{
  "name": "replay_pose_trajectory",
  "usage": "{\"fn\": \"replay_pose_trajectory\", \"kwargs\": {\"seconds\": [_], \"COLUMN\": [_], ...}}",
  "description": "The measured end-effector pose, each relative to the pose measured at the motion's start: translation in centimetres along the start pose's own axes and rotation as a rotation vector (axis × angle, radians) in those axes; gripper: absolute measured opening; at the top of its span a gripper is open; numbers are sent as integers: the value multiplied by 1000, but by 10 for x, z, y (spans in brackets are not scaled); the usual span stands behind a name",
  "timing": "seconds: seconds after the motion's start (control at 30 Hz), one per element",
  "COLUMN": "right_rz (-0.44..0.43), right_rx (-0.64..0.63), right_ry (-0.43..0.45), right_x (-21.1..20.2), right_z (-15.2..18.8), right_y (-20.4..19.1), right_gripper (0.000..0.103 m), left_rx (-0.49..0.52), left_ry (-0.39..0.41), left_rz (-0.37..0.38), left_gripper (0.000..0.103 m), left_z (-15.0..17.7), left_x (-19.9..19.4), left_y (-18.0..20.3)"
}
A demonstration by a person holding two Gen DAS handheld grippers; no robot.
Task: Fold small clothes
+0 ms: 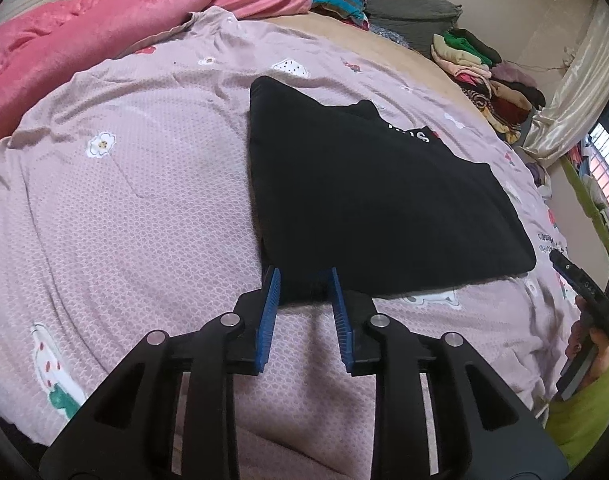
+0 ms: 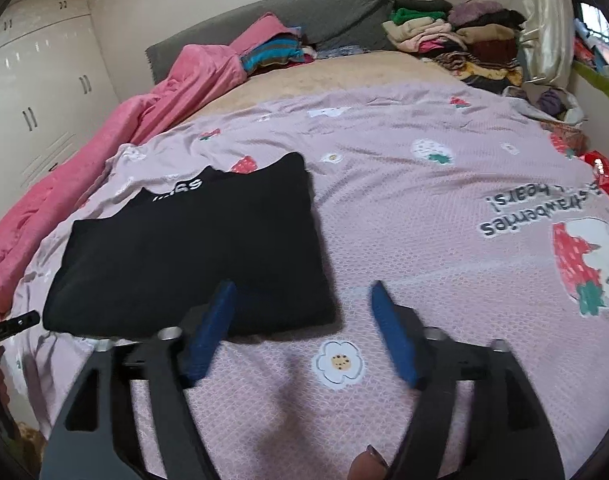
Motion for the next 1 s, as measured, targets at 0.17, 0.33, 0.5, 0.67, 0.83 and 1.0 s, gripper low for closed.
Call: {"fn": "replay_pose_trajectory", "kwargs": {"seconds": [0.17, 0.33, 0.5, 0.67, 0.83, 1.0], "right_rz": [-3, -12, -15, -29, -41, -64], "right_rx": [9, 2, -25, -28, -45, -66], "right_ry": [22, 35, 51, 58, 64, 62], "right_x": [-10, -21, -33, -41, -48, -51], "right_z": [1, 3, 5, 6, 9, 13], "right_y": [-2, -6, -17, -25, -36, -50], "right_gripper": [76, 85, 92, 97, 98, 98], "left_rx": [10, 22, 39, 56, 70, 82], "left_ry": [5, 14, 26, 48, 58, 62], "left_rz": [-5, -11, -25, -34, -53, -69], "left_gripper": [25, 33, 56, 77, 93, 93], "left_z": [2, 3, 6, 6, 6, 8], "left_x": [-7, -15, -24, -31, -36, -40], "left_y": [3, 7, 10, 13, 16, 18]}}
Point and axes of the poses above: each gripper's, at about its wrist camera, not at the fingertips, and x roughly the way its jaws point, y to its right, z to its underside, the point moved 3 cm from there along x, roughly the way its jaws point, and after that the axes turned 4 degrees about x, right-handed, at the moved point
